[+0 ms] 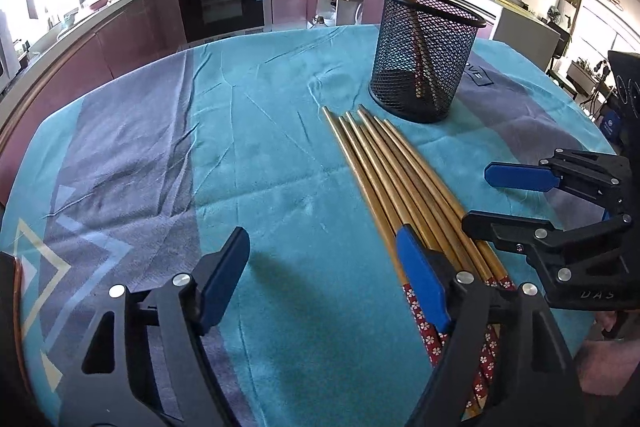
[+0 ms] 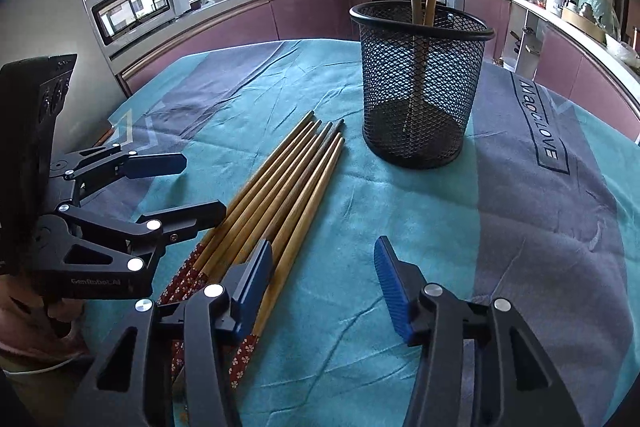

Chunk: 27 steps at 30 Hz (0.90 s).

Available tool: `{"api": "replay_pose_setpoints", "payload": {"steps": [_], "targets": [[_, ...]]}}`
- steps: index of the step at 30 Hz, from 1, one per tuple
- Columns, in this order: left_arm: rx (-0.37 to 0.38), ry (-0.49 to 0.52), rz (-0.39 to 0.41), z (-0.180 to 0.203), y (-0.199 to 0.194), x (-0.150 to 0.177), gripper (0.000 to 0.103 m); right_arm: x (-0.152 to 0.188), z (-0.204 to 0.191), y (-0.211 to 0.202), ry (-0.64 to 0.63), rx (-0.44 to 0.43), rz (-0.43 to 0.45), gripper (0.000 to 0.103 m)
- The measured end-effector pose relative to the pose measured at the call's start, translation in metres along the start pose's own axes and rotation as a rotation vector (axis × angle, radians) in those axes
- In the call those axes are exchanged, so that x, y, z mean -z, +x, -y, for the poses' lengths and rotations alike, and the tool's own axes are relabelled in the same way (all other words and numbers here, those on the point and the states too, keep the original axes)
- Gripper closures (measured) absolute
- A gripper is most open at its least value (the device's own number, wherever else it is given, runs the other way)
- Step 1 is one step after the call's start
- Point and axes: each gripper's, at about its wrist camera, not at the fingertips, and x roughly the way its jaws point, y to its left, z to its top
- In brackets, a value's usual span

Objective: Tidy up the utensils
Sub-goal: 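Lower the right gripper onto another chopstick and close on it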

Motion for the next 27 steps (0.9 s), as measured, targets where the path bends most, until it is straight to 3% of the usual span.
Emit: {"api": "replay_pose_setpoints", "payload": {"steps": [8, 11, 14, 24, 27], "targets": [[0.016, 0.0, -0.009, 0.001, 0.004, -0.003, 0.032, -0.001, 0.001, 0.0, -0.007, 0.017, -0.01, 0.057], [0.009, 0.012, -0.01, 0.003, 0.005, -0.004, 0.033, -0.001, -0.002, 0.003, -0.038, 0.059, -0.029, 0.065], [-0.01, 0.031, -0.01, 0.004, 0.003, -0.002, 0.033, 0.0, -0.001, 0.002, -0.048, 0.069, -0.035, 0.066], [0.033, 0.015, -0.021, 0.004, 0.008, -0.002, 0.032, -0.001, 0.0, 0.004, -0.035, 0.062, -0.031, 0.066], [0.023, 0.007, -0.031, 0.0, 0.011, -0.003, 0.038, -0.002, 0.0, 0.004, -0.036, 0.061, -0.031, 0.066]]}}
